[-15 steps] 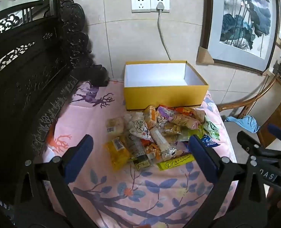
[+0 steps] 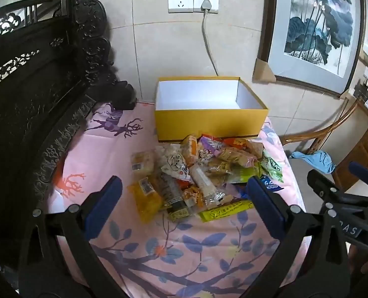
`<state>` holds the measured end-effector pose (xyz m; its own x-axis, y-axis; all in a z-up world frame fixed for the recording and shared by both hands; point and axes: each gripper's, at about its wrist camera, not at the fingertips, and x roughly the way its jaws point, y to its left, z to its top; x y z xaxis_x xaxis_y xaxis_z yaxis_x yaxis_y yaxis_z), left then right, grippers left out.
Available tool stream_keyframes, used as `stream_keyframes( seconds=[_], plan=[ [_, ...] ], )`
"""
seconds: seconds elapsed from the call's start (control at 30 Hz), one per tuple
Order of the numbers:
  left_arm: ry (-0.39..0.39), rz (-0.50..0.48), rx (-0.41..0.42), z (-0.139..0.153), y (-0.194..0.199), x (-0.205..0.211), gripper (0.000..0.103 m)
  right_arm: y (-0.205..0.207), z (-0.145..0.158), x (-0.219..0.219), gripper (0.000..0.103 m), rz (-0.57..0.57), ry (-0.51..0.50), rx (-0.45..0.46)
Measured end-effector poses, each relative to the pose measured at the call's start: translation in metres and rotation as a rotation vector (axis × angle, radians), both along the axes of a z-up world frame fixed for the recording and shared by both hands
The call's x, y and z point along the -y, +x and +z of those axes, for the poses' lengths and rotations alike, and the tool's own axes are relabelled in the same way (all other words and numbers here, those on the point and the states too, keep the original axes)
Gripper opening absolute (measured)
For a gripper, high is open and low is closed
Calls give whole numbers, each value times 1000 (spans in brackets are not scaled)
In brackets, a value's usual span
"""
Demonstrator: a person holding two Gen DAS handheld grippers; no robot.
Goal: Organize snacks
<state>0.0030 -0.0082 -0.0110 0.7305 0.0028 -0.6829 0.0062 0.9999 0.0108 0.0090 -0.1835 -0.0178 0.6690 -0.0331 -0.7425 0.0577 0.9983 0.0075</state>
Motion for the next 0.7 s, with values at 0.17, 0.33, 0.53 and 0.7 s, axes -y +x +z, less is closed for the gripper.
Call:
stream_keyframes(
  seconds=[0.17,0.33,0.53,0.7],
  plan=[
    [21,-5,13,-1,-3,2,101,0,1,0,102,-2,-1,-1],
    [10,-22,9,1,-2,2,101,-1,0,-2,102,-10,-32,-4],
    [-5,-51,6,0,-3,4,101,-1,1,-5,102,-2,-30,-4],
    [-38,-67,-3,-1,-4,3,101,-2,0,-8,102,4,-24,-10]
  ],
)
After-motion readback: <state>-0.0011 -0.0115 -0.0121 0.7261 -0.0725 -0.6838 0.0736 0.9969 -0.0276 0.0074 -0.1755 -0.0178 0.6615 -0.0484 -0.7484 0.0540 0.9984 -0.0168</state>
